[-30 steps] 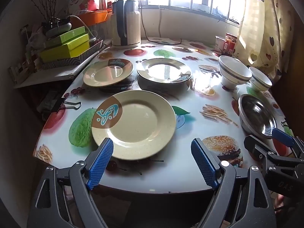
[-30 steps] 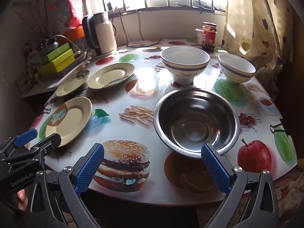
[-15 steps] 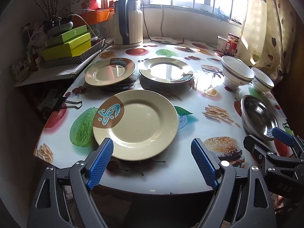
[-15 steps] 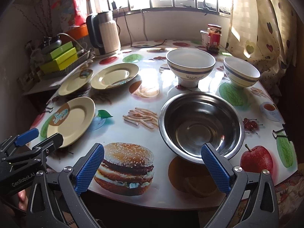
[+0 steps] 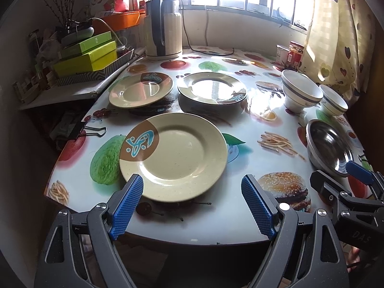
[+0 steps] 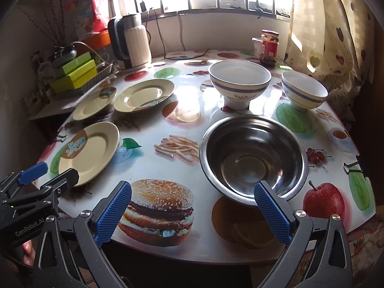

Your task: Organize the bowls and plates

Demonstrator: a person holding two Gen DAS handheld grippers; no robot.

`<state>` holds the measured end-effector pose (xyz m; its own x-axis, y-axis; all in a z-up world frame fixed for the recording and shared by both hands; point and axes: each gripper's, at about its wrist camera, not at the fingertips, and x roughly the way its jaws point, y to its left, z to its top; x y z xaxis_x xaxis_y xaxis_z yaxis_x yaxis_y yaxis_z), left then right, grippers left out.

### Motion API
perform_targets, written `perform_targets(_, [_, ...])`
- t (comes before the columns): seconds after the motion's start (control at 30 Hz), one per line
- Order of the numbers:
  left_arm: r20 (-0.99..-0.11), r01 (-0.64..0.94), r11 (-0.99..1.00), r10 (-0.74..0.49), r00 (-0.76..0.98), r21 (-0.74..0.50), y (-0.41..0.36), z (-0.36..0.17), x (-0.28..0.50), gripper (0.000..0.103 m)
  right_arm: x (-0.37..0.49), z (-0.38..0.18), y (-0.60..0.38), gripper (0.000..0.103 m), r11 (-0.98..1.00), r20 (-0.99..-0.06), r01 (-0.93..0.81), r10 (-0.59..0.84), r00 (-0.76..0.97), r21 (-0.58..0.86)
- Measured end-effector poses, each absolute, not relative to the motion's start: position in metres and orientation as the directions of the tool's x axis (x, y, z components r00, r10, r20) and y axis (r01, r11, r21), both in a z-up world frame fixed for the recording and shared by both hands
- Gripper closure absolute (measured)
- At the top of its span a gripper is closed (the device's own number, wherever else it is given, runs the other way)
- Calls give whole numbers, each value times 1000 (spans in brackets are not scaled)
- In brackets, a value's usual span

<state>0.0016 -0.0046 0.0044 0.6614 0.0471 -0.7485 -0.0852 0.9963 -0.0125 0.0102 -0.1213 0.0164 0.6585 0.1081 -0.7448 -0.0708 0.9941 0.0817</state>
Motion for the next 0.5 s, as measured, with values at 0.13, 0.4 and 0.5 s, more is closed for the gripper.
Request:
perform_targets(0.13, [-750,-89,996,47,660,-15,-3,4,2,19,10,17,-121,0,994,-745,-70,107,658,81])
perform_targets(0.4, [-750,-89,996,47,660,-15,-3,4,1,19,10,16,-120,0,994,-745,-69,106,659,81])
perform_targets(0.5, [-751,-90,996,49,659,-14,-3,4,2,19,10,17,-120,0,994,-745,-70,107,658,81])
